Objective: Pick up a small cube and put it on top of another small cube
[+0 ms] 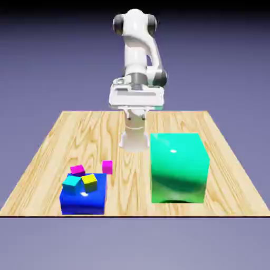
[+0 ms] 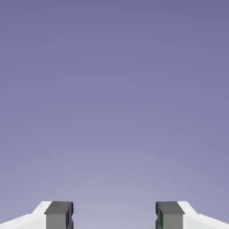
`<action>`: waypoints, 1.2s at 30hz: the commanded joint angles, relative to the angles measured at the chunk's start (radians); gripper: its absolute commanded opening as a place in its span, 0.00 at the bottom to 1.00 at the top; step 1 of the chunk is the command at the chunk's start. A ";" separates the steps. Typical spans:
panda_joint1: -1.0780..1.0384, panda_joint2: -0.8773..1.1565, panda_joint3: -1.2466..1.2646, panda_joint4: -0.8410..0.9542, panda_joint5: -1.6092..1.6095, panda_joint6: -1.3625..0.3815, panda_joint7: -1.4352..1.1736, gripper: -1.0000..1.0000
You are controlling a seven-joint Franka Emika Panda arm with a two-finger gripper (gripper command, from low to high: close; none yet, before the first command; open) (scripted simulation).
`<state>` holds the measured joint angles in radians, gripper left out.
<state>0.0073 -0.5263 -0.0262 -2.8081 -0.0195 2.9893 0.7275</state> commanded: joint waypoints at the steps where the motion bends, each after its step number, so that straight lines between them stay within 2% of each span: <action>1: -0.004 0.036 -0.022 0.002 -0.016 -0.040 -0.011 0.50; 15: -0.058 0.541 -0.324 0.023 -0.241 -0.591 -0.168 0.50; 23: -0.100 0.772 -0.295 0.003 -0.215 -0.341 -0.185 0.50; 24: -0.100 0.772 -0.295 0.003 -0.215 -0.341 -0.185 0.00; 31: -0.060 0.555 -0.322 0.022 -0.240 -0.576 -0.169 0.00; 33: -0.058 0.541 -0.324 0.023 -0.241 -0.591 -0.168 0.00; 36: -0.043 0.558 -0.322 0.132 -0.215 -0.648 -0.198 0.00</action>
<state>-0.0312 0.0312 -0.3473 -2.6764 -0.2316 2.3406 0.5274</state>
